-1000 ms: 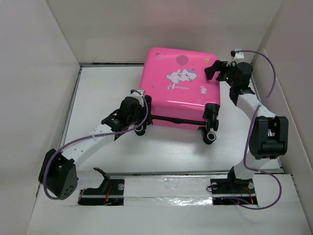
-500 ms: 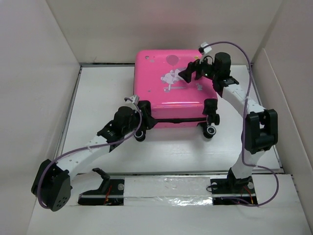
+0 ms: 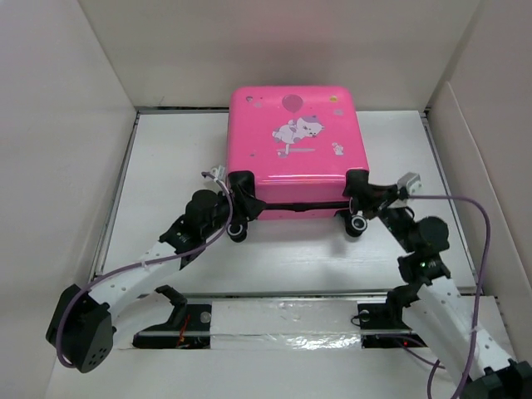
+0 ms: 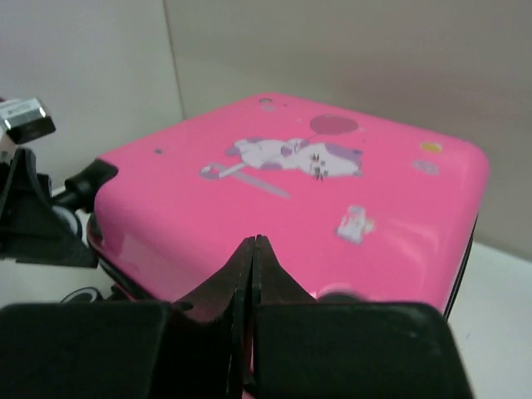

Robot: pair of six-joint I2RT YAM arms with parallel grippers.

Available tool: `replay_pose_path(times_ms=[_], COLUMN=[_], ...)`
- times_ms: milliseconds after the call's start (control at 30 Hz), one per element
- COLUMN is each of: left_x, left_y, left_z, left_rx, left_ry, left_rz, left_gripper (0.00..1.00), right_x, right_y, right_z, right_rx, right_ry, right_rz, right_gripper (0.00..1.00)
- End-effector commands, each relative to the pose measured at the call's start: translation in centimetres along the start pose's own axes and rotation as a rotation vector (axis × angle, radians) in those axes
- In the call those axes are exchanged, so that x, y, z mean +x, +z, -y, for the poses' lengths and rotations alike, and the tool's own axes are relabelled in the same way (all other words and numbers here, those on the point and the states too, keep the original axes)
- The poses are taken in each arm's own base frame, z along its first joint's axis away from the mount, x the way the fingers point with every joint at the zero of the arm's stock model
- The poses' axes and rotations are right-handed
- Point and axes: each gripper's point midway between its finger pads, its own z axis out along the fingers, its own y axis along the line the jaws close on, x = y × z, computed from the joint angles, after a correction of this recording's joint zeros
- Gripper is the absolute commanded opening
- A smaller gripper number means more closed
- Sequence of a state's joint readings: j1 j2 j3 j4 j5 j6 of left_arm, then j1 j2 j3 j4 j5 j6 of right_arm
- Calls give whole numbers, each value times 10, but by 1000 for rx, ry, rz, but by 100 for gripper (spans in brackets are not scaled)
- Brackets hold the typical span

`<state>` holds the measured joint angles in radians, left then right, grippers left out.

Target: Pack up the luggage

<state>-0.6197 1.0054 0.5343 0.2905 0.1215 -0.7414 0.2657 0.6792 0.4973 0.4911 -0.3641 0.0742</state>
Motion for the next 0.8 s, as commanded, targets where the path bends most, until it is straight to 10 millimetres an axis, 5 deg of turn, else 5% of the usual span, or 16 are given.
replay_pose_path(times_ms=[0, 100, 133, 167, 267, 367, 533, 733, 767], left_x=[-57, -68, -73, -77, -85, -89, -111, -130, -130], left_y=[-39, -49, -55, -58, -67, -74, -98, -120, -120], left_z=[95, 99, 104, 108, 123, 135, 161, 178, 179], left_rx=[375, 387, 405, 416, 460, 499, 551, 574, 573], left_ry=[102, 89, 82, 78, 67, 62, 76, 100, 100], left_rz=[212, 254, 271, 282, 295, 289, 336, 394, 393], left_gripper=[0, 0, 0, 0, 0, 0, 0, 0, 0], right_x=[51, 76, 62, 80, 72, 70, 108, 154, 152], right_y=[-34, -63, -73, -82, -101, -106, -110, -106, -106], right_z=[11, 1, 4, 5, 9, 7, 0, -8, -3], right_rx=[158, 177, 215, 239, 298, 291, 270, 252, 279], right_ry=[97, 125, 117, 126, 136, 125, 154, 236, 236], right_rz=[-19, -37, 29, -24, 20, 39, -173, -371, -373], right_gripper=[0, 0, 0, 0, 0, 0, 1, 29, 40])
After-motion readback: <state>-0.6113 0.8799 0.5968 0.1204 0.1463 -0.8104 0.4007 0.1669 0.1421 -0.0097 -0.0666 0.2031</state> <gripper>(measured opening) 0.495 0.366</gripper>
